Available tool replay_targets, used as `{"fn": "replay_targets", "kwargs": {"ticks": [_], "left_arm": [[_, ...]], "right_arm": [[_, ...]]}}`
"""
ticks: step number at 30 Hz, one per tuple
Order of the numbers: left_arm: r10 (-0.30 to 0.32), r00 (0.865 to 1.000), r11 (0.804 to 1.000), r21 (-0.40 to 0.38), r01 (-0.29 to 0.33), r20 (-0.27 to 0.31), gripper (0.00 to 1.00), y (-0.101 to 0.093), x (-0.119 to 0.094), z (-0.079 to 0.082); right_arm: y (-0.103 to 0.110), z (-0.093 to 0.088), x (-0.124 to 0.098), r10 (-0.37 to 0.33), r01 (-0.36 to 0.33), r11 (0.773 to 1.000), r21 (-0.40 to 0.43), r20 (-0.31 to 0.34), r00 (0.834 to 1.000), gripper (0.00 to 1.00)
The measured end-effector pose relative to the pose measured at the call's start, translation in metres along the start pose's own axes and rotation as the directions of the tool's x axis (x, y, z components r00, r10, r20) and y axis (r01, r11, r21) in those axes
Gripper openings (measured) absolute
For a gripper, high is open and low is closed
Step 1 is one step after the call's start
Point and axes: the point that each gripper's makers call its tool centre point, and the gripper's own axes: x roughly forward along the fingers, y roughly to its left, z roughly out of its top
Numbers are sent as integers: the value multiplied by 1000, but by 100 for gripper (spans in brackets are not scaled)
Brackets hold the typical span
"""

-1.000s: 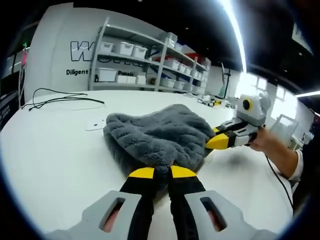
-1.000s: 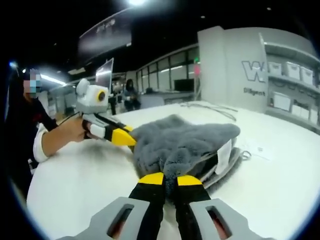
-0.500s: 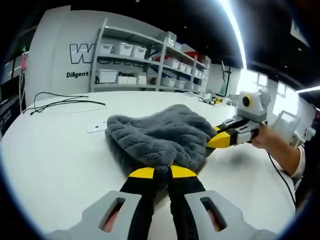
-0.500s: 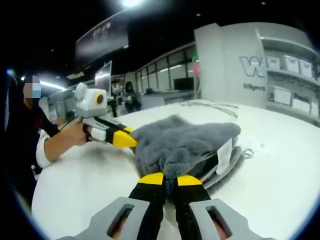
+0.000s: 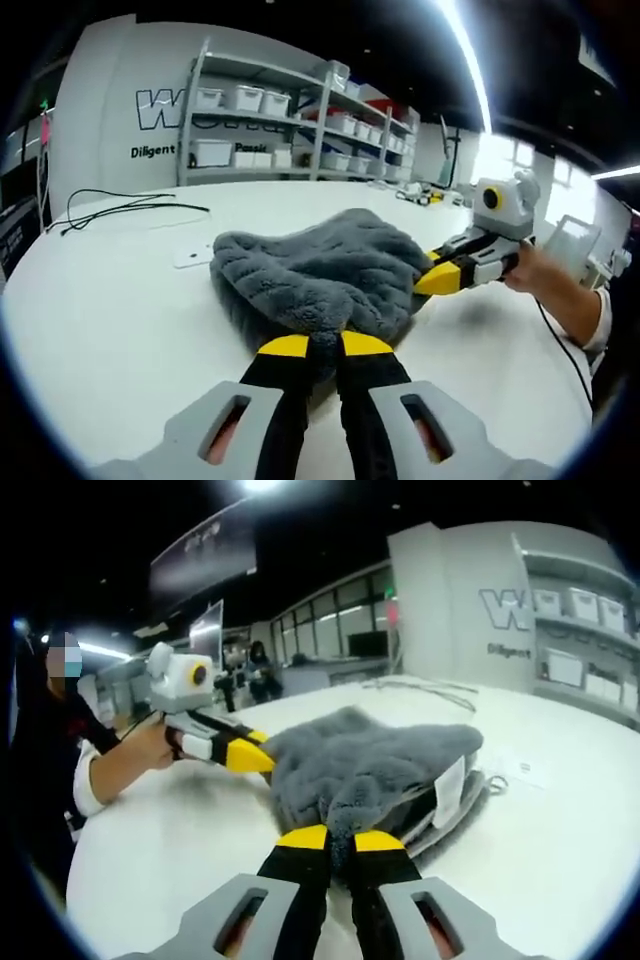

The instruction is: Open the folded towel by lifting each exposed corner and separating the folded layers until the towel lies flat within the target outline without major curled edges

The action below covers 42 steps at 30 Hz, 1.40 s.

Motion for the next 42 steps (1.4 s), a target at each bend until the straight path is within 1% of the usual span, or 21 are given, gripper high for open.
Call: {"fn": "replay_targets", "kwargs": {"ticks": [3, 6, 11, 14, 21, 26, 29, 35, 42], "left_arm": [[-1, 1000, 1000, 7, 1, -8, 8, 1, 0, 1], [-1, 1000, 1000, 30, 2, -14, 8, -1, 1, 3], [-7, 1000, 1000, 26, 8, -18, 8, -4, 0, 2], [-9, 1000, 999, 36, 10, -20, 8, -7, -2, 0], [-5, 1000, 999, 41, 6, -25, 8, -7, -5, -1], [-8, 1000, 999, 44, 9, -27, 8, -10, -7, -3], [-8, 1000, 999, 43, 10, -27, 8, -12, -8, -4], [-5, 1000, 999, 43, 7, -26, 8, -13, -9, -5], [-7, 1000, 999, 40, 8, -31, 8, -19, -13, -8]], "right_arm": [[-1, 0, 0, -3, 3, 1000, -3, -6, 1000, 2], [0, 0, 0, -7, 7, 1000, -9, -12, 1000, 2], [1, -2, -1, -13, 13, 1000, -10, -12, 1000, 2], [3, -2, -2, -12, 11, 1000, -8, -13, 1000, 2], [7, -2, -3, -13, 13, 1000, -20, -23, 1000, 2], [11, -7, -6, -12, 12, 1000, 11, 1, 1000, 2], [12, -7, -6, -9, 9, 1000, 20, 6, 1000, 2], [16, -6, -7, -10, 10, 1000, 4, -6, 1000, 2], [22, -9, -13, -9, 9, 1000, -3, -17, 1000, 2]]}}
